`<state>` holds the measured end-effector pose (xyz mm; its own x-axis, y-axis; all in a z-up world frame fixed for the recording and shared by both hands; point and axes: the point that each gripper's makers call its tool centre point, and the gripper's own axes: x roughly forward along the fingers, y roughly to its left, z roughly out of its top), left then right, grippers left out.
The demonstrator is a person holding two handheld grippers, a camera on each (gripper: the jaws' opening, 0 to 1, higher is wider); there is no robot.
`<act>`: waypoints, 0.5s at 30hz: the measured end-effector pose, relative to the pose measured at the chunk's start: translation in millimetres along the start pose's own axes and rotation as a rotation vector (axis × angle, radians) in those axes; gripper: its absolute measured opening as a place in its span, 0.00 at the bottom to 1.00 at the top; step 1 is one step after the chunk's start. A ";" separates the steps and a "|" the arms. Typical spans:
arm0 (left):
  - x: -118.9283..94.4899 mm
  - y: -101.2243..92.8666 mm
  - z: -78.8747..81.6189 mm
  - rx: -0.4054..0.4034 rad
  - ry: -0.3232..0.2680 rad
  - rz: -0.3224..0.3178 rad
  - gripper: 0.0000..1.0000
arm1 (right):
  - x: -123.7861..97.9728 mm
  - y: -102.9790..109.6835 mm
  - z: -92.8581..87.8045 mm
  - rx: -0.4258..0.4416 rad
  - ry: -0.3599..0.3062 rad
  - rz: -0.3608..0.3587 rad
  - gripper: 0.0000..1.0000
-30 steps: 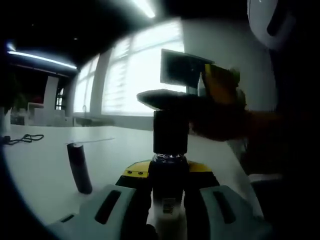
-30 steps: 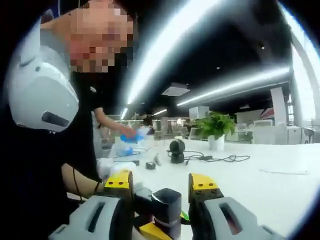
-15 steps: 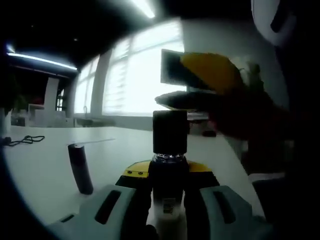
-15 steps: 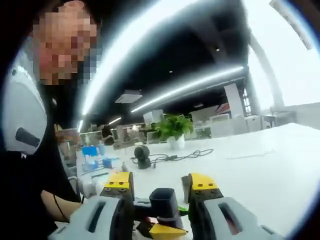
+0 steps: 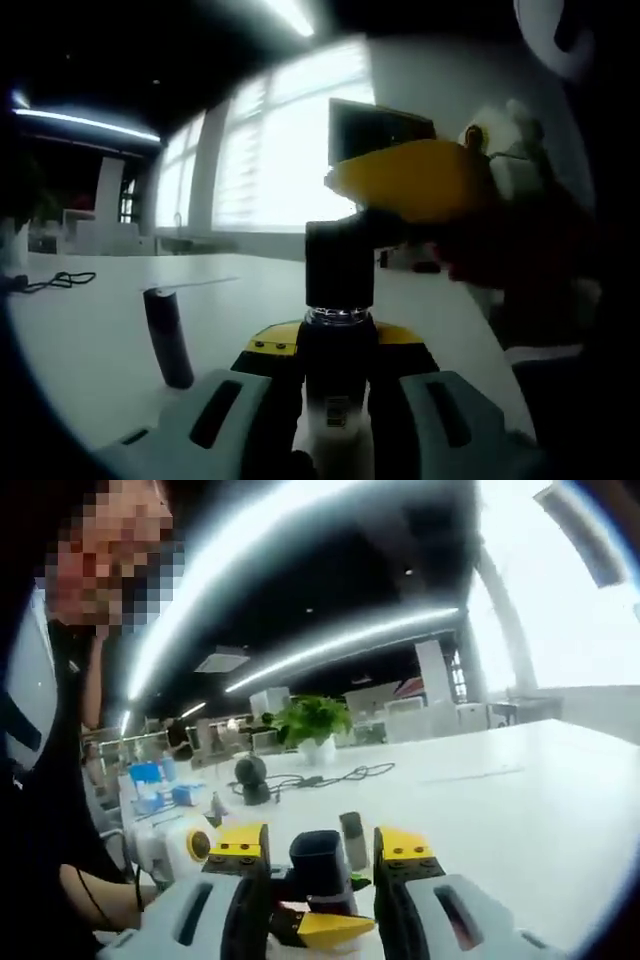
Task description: Pick up cosmetic bottle twist off cap place on table pick up cap screw tight cap place on table
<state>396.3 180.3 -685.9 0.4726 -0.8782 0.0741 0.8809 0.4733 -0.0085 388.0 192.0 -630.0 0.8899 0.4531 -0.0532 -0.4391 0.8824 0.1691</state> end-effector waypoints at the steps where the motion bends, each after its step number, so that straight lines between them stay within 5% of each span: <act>1: 0.0 0.3 -0.1 0.002 0.001 0.003 0.14 | -0.3 -2.3 2.4 -0.011 -0.013 -0.034 0.32; 3: -0.2 0.3 -0.2 0.003 0.001 0.002 0.14 | 0.8 2.6 2.5 -0.080 -0.005 -0.048 0.32; 6: -0.4 0.3 -0.4 0.005 0.001 0.003 0.14 | 3.1 6.5 0.5 -0.047 -0.003 -0.055 0.32; 15: -0.9 4.0 -0.9 0.011 0.002 0.031 0.14 | 6.5 2.1 -9.1 -0.151 0.037 -0.123 0.25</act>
<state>399.4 182.9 -686.9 0.4997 -0.8632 0.0716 0.8654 0.5010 0.0006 391.7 198.0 -639.0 0.9340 0.3427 -0.1006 -0.3435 0.9391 0.0099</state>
